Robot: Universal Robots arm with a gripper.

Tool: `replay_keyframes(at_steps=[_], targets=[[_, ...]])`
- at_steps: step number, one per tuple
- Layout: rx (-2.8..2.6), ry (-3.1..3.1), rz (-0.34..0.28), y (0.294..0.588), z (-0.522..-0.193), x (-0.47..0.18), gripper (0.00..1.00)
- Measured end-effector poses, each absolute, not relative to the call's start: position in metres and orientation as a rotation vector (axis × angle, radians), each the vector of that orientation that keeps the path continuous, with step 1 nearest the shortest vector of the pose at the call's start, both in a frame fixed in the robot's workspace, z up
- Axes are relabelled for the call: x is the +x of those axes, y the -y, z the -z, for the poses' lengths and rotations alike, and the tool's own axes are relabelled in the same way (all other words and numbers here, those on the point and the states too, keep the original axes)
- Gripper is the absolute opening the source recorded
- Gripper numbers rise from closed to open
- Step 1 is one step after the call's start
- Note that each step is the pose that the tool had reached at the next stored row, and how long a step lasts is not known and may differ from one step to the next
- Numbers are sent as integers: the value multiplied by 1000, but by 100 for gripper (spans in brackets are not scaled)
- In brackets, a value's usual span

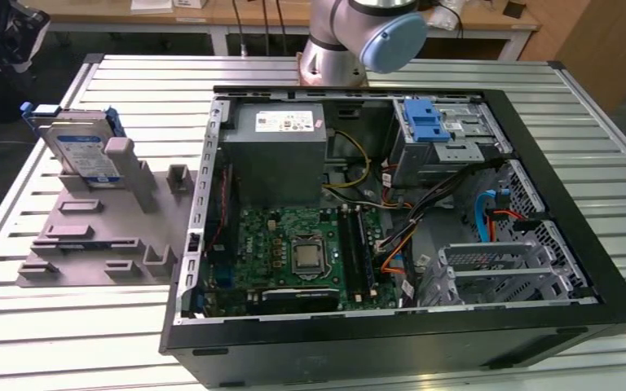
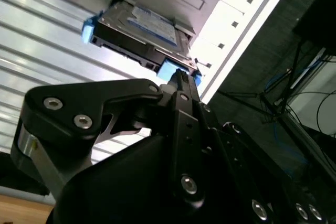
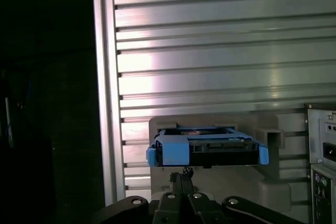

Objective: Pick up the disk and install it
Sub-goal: 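Reach for the disk, then pick up the disk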

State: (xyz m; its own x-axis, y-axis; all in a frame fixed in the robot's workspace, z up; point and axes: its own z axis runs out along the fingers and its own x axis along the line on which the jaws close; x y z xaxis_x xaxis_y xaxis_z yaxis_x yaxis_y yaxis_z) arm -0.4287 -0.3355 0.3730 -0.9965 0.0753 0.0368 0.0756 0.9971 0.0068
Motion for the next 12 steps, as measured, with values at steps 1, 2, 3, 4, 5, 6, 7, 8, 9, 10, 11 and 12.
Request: replay_keyframes(at_steps=[1,2,3,4,5,6,7,8,9,10,11,12], targets=[[-117,3103,13,335,-373,-429,11],[-117,3103,13,335,-373,-429,11],[-117,3103,13,335,-373,-429,11],[-117,3103,13,335,-373,-429,11],[-117,3103,13,335,-373,-429,11],[-117,3103,13,335,-373,-429,11],[-117,3103,13,335,-373,-429,11],[-117,3103,13,335,-373,-429,11],[-117,3103,13,335,-373,-429,11],[-117,3103,13,335,-373,-429,11],[-117,3103,13,335,-373,-429,11],[-117,3103,13,335,-373,-429,11]])
